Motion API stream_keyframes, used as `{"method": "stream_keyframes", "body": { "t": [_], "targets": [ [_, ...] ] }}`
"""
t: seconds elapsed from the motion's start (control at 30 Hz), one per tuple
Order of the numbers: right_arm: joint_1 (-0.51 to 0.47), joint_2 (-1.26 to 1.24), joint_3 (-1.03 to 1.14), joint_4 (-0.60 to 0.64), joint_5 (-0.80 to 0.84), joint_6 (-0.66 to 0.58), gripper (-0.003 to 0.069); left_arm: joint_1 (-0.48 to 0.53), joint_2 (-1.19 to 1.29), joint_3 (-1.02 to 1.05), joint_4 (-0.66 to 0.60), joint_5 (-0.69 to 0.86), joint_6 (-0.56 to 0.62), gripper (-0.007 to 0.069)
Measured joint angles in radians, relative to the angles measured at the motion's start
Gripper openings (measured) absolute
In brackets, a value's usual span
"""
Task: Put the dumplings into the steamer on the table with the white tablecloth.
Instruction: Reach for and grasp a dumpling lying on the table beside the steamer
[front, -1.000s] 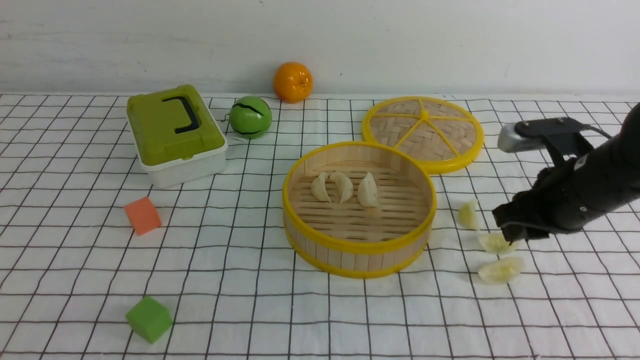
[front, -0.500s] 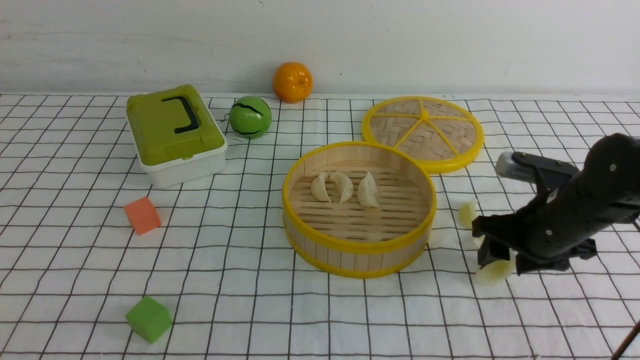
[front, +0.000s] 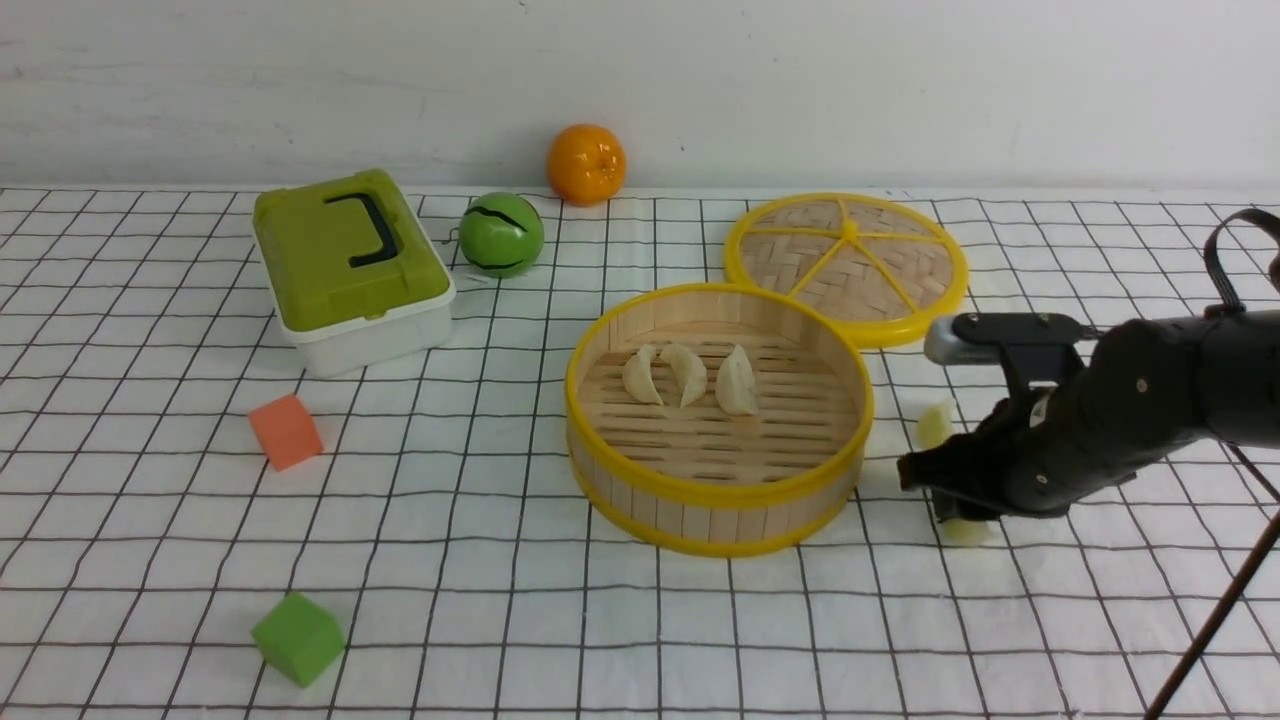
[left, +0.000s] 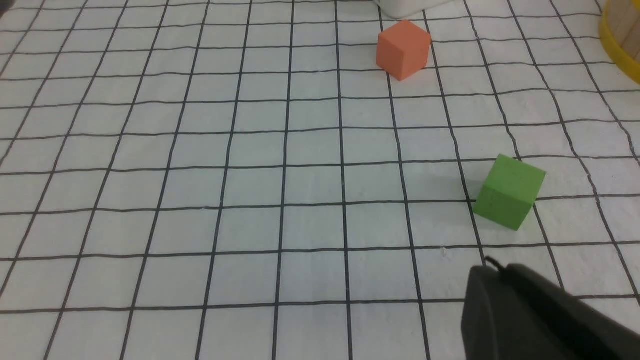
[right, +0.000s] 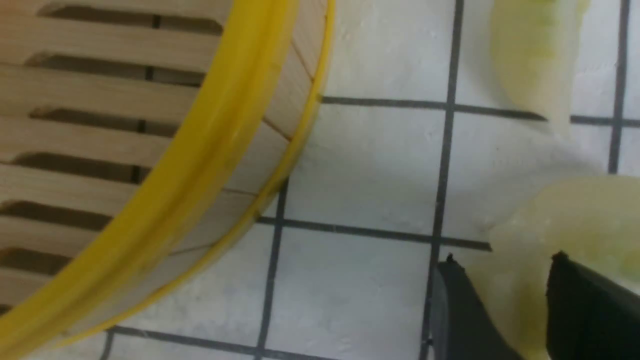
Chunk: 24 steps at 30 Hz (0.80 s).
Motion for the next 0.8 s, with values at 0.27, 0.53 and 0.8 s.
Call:
{"method": "stream_keyframes", "body": {
  "t": [0.27,0.53,0.8],
  "targets": [
    [0.002,-0.014,0.000,-0.066,0.051,0.000,0.0221,0.000,0.000,0.000,0.000,-0.006,0.000,-0.0001],
    [0.000,-0.178,0.005,-0.054,0.121,0.000,0.0000,0.000,0.000,0.000,0.000,-0.006,0.000,0.0004],
    [0.049,-0.267,0.005,0.031,0.041,-0.034,-0.0016,0.000,0.000,0.000,0.000,-0.014,0.000,0.0012]
  ]
}}
